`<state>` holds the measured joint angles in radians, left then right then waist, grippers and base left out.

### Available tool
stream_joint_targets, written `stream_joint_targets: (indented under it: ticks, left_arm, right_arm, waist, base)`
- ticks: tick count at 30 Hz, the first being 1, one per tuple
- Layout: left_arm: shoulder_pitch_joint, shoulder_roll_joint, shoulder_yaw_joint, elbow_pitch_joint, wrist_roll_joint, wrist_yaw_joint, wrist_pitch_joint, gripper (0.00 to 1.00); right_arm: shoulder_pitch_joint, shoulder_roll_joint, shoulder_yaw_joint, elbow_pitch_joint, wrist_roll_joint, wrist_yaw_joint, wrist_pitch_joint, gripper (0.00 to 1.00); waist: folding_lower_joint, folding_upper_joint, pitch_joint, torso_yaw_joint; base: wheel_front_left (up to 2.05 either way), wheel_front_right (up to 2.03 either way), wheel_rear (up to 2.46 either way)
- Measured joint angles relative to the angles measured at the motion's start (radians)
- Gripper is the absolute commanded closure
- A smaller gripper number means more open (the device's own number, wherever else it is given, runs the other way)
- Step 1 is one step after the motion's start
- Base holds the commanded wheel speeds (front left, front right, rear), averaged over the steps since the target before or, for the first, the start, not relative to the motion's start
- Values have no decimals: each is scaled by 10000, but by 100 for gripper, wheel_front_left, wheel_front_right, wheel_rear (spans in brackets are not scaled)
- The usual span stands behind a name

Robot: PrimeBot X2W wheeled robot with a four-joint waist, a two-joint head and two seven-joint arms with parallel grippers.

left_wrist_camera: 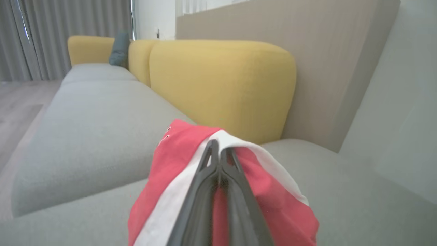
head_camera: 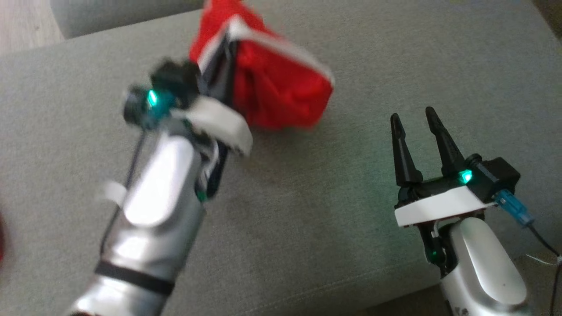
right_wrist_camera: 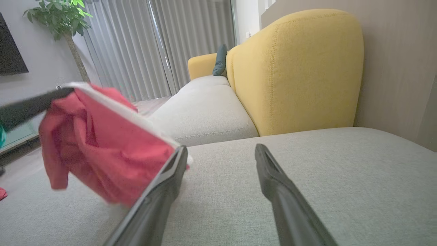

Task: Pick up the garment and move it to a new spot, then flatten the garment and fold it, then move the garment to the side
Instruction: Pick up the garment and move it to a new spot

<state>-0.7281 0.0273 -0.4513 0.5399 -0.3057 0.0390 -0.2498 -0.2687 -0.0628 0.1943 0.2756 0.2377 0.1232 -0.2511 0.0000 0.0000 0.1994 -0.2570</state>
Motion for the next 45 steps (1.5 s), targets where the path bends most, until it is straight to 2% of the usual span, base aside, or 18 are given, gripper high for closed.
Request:
stream_joint_targets:
  ticks: [3,7,8,9,10,11,12,29,37,45]
  left_arm:
    - [795,0,-431,259,-186,401,0,100]
    - [1731,27,-456,702,-4,826,2,100]
    - [1920,42,-437,767,104,884,2,95]
    - [2105,73,-391,788,221,941,2,56]
    - [2277,96,-311,798,301,949,2,5]
    - [2441,104,-217,792,362,991,2,5]
    - [2606,128,-138,756,430,1034,2,0]
    - [6101,245,2414,-2052,1302,1549,2,0]
    - [7171,215,2729,-2780,1655,1530,2,0]
    - [7494,215,2711,-3057,1718,1551,2,0]
  right_arm:
    - [23,8,-2,-2,0,0,0,0]
    - [107,19,8,-2,2,0,0,0]
    - [129,21,8,-2,2,0,0,0]
    - [140,23,2,0,2,0,0,0]
    - [141,25,-2,2,2,0,0,0]
    - [140,25,-8,2,0,0,0,0]
    - [141,29,-19,8,0,0,0,0]
    - [791,73,-222,623,-12,0,2,0]
    - [1119,84,-529,1235,-13,0,2,0]
    - [1195,96,-671,1689,-397,0,2,0]
  waist:
    - [0,0,-133,-95]
    - [0,0,-168,11]
    - [0,0,-170,60]
    - [0,0,-175,115]
    - [0,0,-190,170]
    - [0,0,-207,230]
    - [0,0,-231,292]
    - [0,0,-1127,1240]
    - [0,0,-1520,1579]
    - [0,0,-1686,1895]
  base:
    - [0,0,0]
    - [0,0,0]
    - [0,0,0]
    - [0,0,0]
    - [0,0,0]
    - [0,0,0]
    - [0,0,0]
    - [0,0,0]
    - [0,0,0]
    - [0,0,0]
